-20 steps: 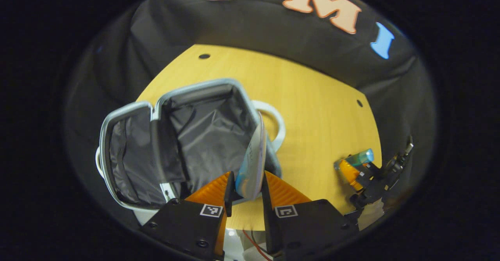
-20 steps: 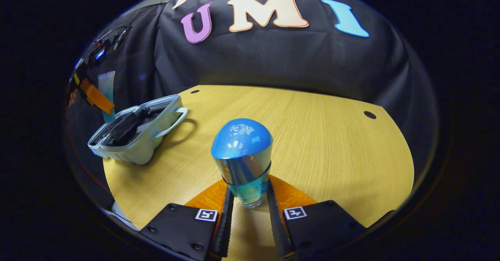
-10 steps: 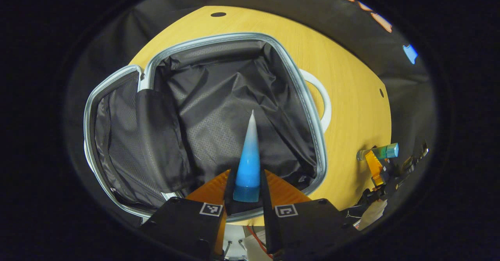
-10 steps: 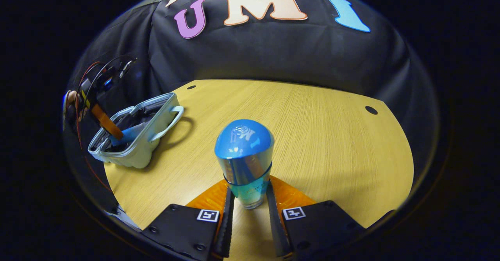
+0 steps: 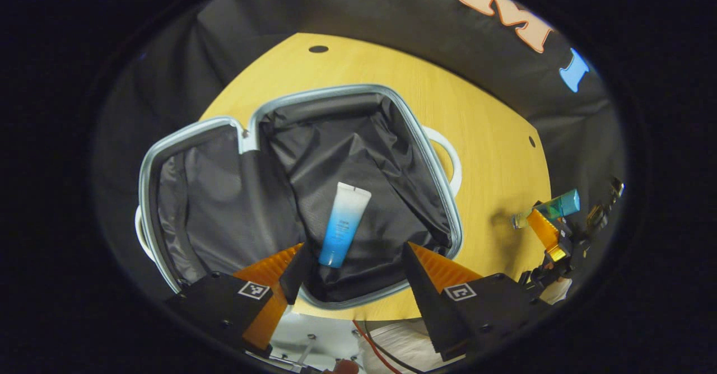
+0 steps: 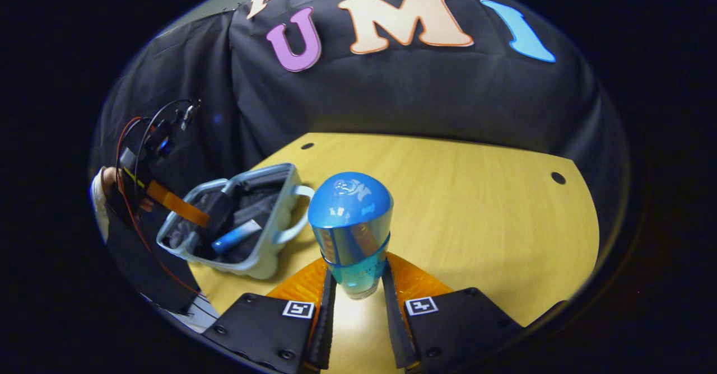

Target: First open the suitcase, pack the skin care products into it, and then close the suitcase.

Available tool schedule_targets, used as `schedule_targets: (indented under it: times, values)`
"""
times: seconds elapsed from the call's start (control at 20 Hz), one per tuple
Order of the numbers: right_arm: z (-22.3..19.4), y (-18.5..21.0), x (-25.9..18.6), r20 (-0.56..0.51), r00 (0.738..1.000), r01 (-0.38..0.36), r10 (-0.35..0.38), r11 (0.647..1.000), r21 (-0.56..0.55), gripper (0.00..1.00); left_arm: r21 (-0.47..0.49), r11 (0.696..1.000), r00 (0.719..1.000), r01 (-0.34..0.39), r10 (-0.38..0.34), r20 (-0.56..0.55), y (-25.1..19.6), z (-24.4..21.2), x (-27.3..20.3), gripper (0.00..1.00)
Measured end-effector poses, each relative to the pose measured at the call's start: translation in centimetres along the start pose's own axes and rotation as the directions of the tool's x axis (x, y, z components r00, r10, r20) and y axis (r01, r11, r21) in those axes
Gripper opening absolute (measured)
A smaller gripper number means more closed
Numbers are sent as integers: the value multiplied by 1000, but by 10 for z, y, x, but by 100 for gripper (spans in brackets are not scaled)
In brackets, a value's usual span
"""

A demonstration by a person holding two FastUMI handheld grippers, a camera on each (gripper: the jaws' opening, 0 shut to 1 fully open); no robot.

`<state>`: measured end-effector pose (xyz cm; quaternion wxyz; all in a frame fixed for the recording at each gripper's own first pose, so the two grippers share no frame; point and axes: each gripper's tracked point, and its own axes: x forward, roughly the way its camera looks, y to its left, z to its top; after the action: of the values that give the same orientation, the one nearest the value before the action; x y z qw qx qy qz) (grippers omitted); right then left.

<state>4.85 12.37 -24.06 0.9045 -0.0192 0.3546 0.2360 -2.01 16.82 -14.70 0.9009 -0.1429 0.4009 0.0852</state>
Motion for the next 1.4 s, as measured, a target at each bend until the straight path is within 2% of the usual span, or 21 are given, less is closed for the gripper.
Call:
schedule_targets:
  times: [0.15, 0.25, 0.35, 0.4, 0.55, 0.65, 0.7, 0.8, 0.85, 1.0, 1.05, 1.25, 1.4]
  values:
    - [20, 64, 15, -42, 990, -132, 131, 991, -6, 44, -34, 999, 998, 2, 0, 70, 18, 1, -25, 97]
    - [21, 113, 32, -91, 968, -237, 236, 972, 4, 44, -74, 997, 994, -11, 19, 111, 35, -1, -42, 96]
    - [8, 146, 50, -169, 942, -293, 289, 956, 2, 44, -123, 992, 988, -15, 33, 152, 50, -2, -55, 96]
    - [-3, 159, 62, -216, 928, -312, 304, 950, -1, 42, -152, 988, 984, -12, 39, 172, 59, -2, -62, 96]
    - [-36, 188, 102, -331, 889, -342, 317, 940, -19, 45, -229, 973, 977, -13, 61, 205, 86, -15, -73, 96]
    - [-61, 197, 113, -416, 858, -339, 303, 941, -15, 41, -274, 962, 973, -19, 81, 218, 100, -22, -78, 96]
    - [-69, 199, 116, -452, 841, -337, 296, 941, -11, 45, -295, 955, 970, -19, 88, 225, 108, -26, -80, 97]
    - [-80, 202, 121, -496, 821, -325, 282, 946, 1, 42, -328, 944, 964, -20, 106, 245, 126, -32, -85, 97]
    - [-84, 201, 124, -514, 814, -315, 271, 949, 1, 44, -344, 939, 961, -23, 115, 250, 135, -37, -89, 97]
    - [-94, 197, 126, -553, 805, -275, 215, 961, -28, 41, -413, 910, 955, -31, 150, 257, 164, -50, -93, 96]
    - [-95, 197, 129, -554, 808, -262, 202, 965, -30, 42, -440, 897, 953, -35, 162, 255, 175, -56, -95, 94]
    - [-92, 195, 133, -547, 823, -213, 149, 975, -56, 43, -521, 852, 948, -57, 209, 238, 218, -76, -92, 100]
    - [-78, 207, 130, -504, 844, -220, 182, 975, -16, 47, -567, 820, 942, -74, 244, 231, 254, -84, -92, 97]
